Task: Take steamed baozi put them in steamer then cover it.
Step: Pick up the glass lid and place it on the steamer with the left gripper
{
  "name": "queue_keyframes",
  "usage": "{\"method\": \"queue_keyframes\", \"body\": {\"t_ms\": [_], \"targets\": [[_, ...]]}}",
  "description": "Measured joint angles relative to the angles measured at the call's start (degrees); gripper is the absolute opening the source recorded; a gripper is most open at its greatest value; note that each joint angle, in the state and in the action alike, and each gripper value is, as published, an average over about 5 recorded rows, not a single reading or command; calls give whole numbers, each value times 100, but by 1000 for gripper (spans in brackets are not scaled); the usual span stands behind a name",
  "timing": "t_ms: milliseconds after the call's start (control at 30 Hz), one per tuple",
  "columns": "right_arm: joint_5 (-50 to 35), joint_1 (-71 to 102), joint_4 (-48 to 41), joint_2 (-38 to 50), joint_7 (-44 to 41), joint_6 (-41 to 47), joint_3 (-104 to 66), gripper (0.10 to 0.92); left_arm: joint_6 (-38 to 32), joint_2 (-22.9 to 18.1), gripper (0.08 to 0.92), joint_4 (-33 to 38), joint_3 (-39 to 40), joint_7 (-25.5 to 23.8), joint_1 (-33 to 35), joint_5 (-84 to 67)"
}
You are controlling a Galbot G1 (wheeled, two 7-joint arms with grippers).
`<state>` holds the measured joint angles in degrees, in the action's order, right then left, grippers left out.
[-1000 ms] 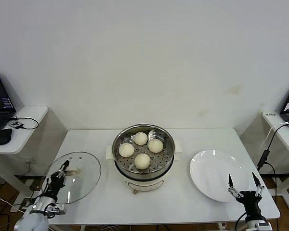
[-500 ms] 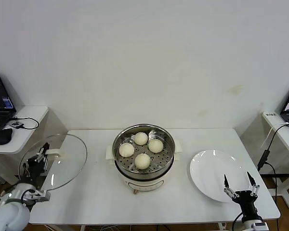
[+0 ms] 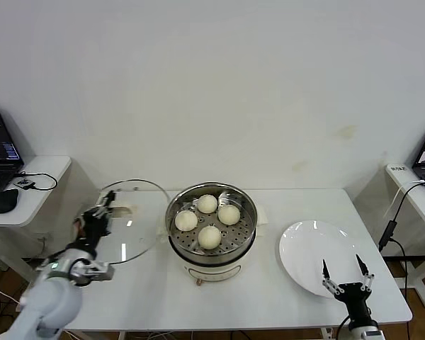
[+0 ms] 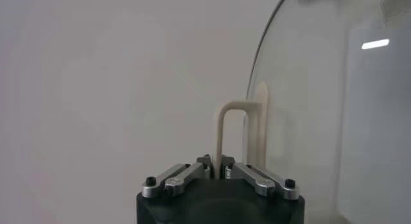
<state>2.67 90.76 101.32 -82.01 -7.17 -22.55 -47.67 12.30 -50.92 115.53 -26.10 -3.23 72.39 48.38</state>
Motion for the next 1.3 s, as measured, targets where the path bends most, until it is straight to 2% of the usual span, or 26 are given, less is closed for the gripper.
{"method": "queue_keyframes", "body": {"t_ms": [333, 600, 1000, 1300], "targets": [[317, -72, -142, -218, 35, -84, 90, 823, 681, -547, 150, -100, 1463, -549, -1144, 608], [515, -99, -254, -321, 44, -154, 149, 823, 1047, -1121, 150, -353, 2201, -1040, -1841, 1306], [657, -80, -320, -381, 40, -213, 174, 823, 1266, -2058, 150, -899, 2567, -1407, -2242, 2200], [669, -72, -351, -375, 33, -232, 194, 823, 1276, -2536, 150, -1185, 2638, -1442, -2238, 2584]]}}
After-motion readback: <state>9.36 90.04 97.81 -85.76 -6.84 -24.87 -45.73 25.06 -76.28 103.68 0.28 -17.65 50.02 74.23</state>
